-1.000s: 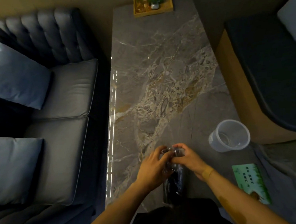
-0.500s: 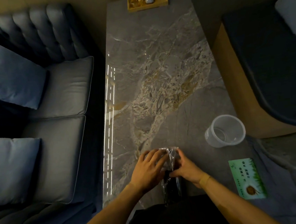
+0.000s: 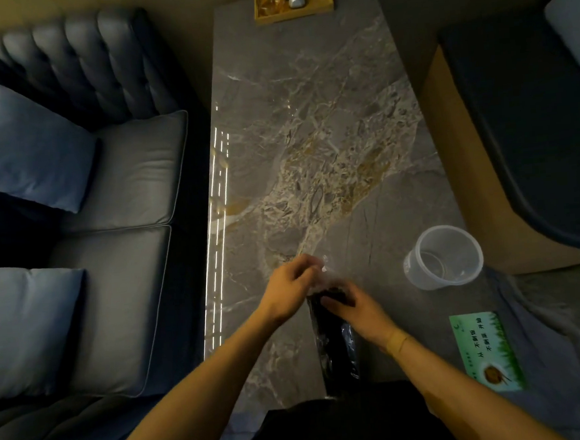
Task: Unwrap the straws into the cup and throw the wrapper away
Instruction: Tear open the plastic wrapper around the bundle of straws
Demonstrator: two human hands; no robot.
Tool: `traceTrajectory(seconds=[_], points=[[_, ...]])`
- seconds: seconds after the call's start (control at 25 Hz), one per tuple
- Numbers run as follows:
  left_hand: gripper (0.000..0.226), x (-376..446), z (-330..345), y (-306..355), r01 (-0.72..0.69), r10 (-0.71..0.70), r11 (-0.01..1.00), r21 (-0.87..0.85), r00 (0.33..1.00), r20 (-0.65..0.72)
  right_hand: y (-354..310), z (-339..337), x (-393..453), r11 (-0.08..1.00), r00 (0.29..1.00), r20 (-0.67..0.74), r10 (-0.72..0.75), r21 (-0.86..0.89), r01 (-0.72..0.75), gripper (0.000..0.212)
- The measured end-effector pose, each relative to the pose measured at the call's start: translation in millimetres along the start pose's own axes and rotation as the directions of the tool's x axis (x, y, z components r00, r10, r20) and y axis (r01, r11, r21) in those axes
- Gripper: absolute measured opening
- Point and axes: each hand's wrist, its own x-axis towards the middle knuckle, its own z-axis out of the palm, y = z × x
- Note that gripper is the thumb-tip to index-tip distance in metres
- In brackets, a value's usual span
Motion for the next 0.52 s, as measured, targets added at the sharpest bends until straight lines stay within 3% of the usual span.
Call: traceTrajectory(seconds=[0.08,0.24,0.32,0.44,0.52], points=[[0.017,9.0,-2.6,9.4,0.083,-0.079,0.993,-0.084,0.995,0.057,-6.3,0.7,2.5,0.999,1.0,0.016,-0.011,0.04,0.011,0.021],[0.033,13.0,-5.6,17.1,0.23,-0.273,0.903,-0.364,0.959,-0.07,-9.7,2.2,-0.4,0.998,0.999,0.017,0.045,0.05,-0.046,0.019],[0.043,5.1,-5.8,10.3,0.289,-0.317,0.818,-0.497,0.948,0.029,-11.4,2.6,-2.9,0.995,0.997,-0.035,0.074,0.066,-0.071,0.014],[0.037,-12.6,-2.2,-11.1,0.351,-0.314,0.812,-0.466,0.936,0.159,-14.6,3.1,-5.7,0.992,0.993,-0.067,0.093,0.093,-0.087,0.015],[0.02,-19.2,1.3,-19.7,0.334,-0.311,0.837,-0.434,0.942,0.126,-14.3,2.0,-6.0,0.993,0.995,-0.056,0.088,0.086,-0.083,0.024]])
